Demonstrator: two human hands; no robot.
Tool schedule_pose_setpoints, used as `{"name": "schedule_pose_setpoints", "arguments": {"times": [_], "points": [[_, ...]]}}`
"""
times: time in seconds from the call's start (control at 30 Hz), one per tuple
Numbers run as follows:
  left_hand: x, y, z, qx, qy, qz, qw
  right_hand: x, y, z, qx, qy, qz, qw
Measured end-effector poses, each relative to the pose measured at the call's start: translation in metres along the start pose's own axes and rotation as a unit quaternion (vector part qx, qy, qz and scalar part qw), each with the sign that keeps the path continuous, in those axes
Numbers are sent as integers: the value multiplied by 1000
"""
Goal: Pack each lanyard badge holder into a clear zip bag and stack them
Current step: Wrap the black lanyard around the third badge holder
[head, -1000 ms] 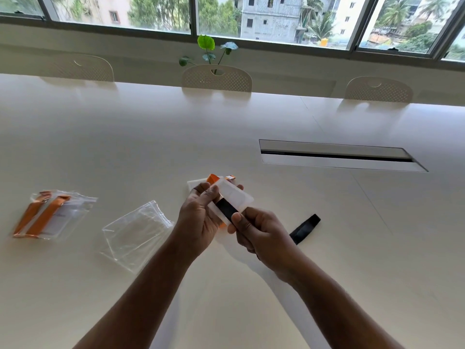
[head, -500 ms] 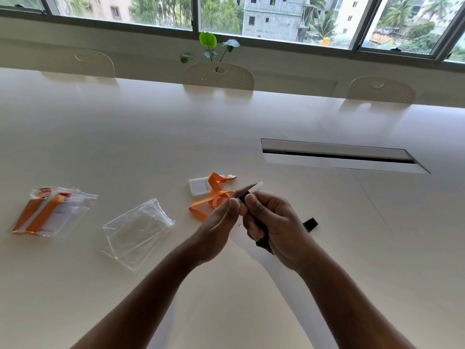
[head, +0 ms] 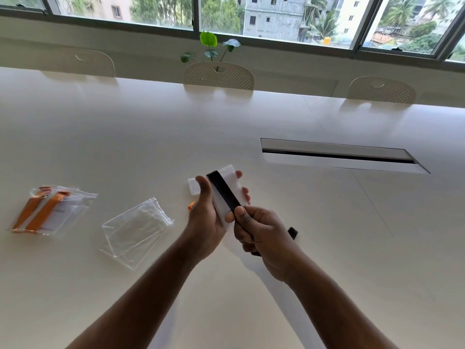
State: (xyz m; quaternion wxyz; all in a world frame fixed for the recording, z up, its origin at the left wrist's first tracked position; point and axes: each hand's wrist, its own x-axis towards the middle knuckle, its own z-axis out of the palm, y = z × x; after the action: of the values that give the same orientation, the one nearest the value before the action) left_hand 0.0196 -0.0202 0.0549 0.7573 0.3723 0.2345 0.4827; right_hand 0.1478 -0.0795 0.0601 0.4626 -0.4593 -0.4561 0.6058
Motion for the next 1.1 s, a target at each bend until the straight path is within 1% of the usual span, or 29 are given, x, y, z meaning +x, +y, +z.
{"name": "schedule_pose_setpoints", "arguments": {"times": [0.13,0.3,0.47,0.6,0.67,0.7,0.77,0.8,0.83,0.87,0.9,0.93,0.97,1.03,1.1], "points": [[4,10,-1,-63,23,18,998,-5,3,4,-38,25,21,999],[8,11,-5,-78,8,5,997,-11,3,3,-81,22,48,995],[8,9,-1,-105,25,-8,994,-14,2,0,-78,14,2,997],[10,8,-6,-119,79,-42,989,-14,3,-3,-48,2,-22,999],[11,5,-9,-82,117,-78,987,-13,3,-4,-11,-3,-41,999],[12,2,-10,-41,141,-86,985,-13,3,-5,4,-6,-49,999],[14,-6,-18,77,195,-69,975,-11,2,-9,30,-13,-48,998],[14,-10,-24,155,200,-38,967,-11,1,-11,44,-17,-43,998],[12,-12,-29,244,189,10,951,-10,0,-14,56,-21,-39,997],[10,-11,-32,334,169,72,924,-10,-1,-17,67,-25,-36,997],[10,-10,-36,413,137,135,890,-10,-2,-19,76,-29,-34,996],[9,-9,-38,466,93,186,860,-10,-4,-21,86,-32,-32,995],[7,-8,-37,487,43,207,848,-9,-5,-22,94,-35,-32,994],[4,-8,-32,470,-60,200,858,-7,-8,-24,103,-43,-34,993],[3,-10,-29,489,-130,199,839,-5,-12,-24,102,-56,-38,992]]}}
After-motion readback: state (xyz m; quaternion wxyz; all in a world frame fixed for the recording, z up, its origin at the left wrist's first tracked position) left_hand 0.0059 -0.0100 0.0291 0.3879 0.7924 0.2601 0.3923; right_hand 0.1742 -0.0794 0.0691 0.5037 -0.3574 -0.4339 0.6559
